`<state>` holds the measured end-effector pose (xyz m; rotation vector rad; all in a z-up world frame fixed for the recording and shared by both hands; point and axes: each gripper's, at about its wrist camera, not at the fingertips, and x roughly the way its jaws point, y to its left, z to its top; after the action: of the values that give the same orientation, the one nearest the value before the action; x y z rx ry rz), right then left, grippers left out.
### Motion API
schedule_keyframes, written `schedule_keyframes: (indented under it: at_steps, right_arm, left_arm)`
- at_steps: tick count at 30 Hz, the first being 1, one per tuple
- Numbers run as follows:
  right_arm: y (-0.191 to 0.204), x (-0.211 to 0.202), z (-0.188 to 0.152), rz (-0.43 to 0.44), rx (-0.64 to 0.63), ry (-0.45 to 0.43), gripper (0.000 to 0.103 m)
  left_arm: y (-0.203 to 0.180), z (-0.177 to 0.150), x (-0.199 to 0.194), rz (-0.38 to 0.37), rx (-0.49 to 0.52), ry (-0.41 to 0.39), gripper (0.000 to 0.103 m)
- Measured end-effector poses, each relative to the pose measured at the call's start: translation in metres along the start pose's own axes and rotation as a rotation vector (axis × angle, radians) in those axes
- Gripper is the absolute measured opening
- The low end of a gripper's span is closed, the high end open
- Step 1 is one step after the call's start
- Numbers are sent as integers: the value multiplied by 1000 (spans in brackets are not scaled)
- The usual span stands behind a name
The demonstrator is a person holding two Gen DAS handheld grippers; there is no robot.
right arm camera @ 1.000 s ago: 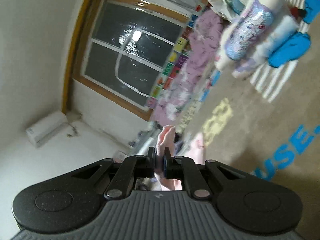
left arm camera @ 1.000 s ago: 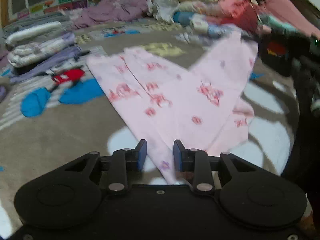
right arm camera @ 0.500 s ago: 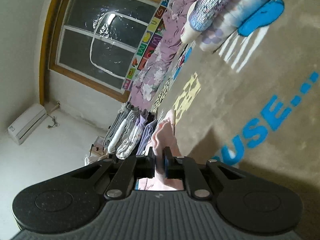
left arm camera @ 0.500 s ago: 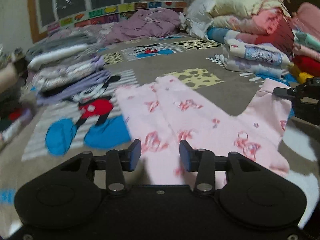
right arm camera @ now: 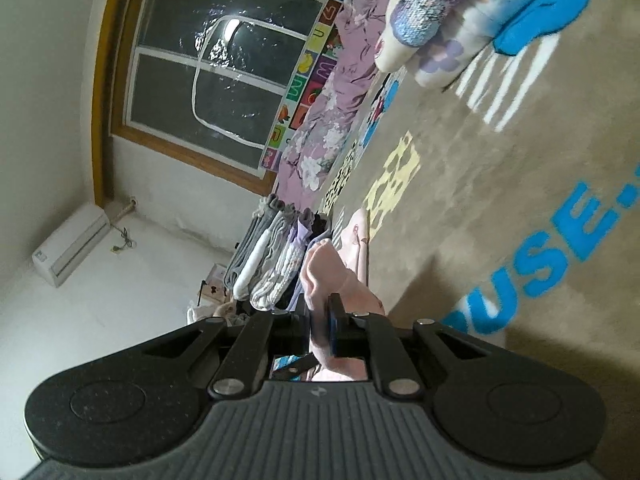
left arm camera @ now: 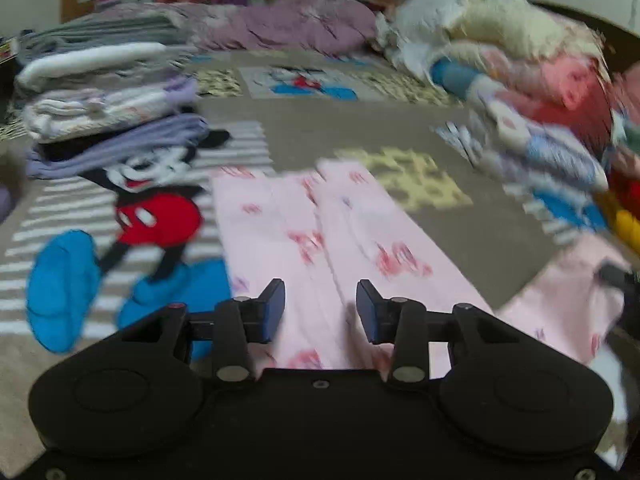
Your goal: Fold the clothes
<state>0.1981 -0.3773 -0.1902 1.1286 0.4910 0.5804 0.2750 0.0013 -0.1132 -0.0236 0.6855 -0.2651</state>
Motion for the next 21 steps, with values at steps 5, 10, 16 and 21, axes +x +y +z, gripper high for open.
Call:
schedule_keyframes:
  at_steps: [5, 10, 16, 21]
  right_arm:
    - [-1, 1, 1, 10, 6, 9, 13]
    - [-2, 0, 2, 12, 11, 7, 13]
    - [-4, 4, 5, 6, 14, 17, 13]
    - [-8, 10, 6, -3, 14, 24, 13]
  left_arm:
    - [16, 10, 43, 41, 13, 121, 40]
    - [10, 44, 41, 55, 94, 25, 39]
    - [28, 63, 101, 93, 98, 114, 37]
    - [30, 79, 93, 111, 138, -1, 35]
